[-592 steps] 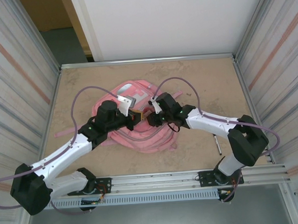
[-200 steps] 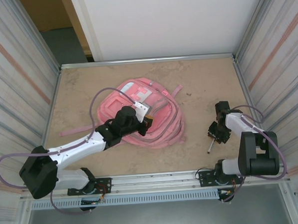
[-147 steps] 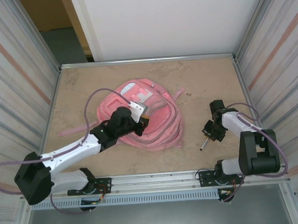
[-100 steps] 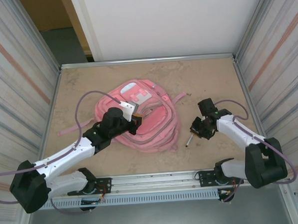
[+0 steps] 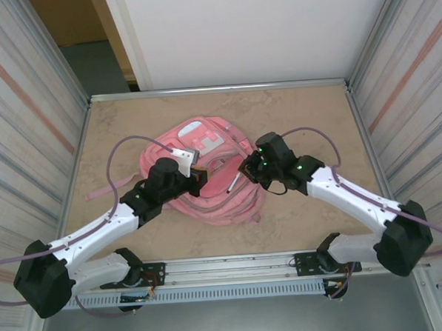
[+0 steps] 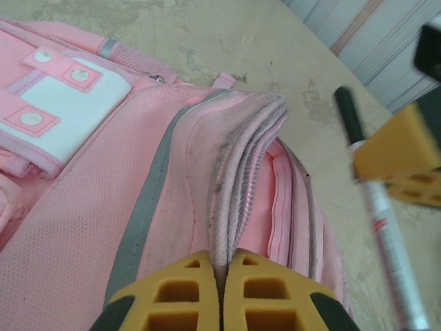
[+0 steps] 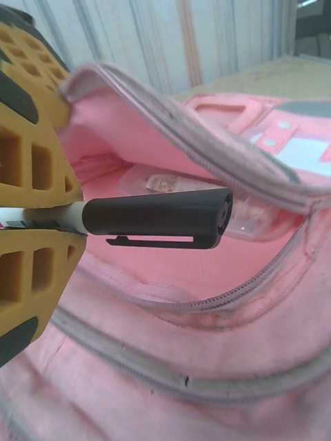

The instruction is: Pack books, pencil case, and school supplies into a backpack

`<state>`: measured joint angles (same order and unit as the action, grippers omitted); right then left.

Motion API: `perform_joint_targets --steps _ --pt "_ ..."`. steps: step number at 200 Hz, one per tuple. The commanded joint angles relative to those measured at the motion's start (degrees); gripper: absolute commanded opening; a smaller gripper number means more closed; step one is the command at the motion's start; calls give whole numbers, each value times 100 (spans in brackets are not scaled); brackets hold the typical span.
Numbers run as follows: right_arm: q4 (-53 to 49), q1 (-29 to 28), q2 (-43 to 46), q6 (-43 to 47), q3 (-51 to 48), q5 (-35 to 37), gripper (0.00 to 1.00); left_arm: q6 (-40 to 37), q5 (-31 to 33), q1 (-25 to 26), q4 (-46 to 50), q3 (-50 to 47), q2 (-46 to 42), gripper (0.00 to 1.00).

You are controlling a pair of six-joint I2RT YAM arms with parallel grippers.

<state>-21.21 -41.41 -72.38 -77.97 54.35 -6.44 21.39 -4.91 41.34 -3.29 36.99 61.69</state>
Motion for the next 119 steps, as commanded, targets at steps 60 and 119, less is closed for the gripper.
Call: perform_joint_targets --steps 60,119 --pt "985 -219 -1347 -1440 331 482 33 932 -696 -56 -730 454 577 0" --pt "-33 46 -121 83 19 589 54 1035 -441 -56 -704 85 164 0"
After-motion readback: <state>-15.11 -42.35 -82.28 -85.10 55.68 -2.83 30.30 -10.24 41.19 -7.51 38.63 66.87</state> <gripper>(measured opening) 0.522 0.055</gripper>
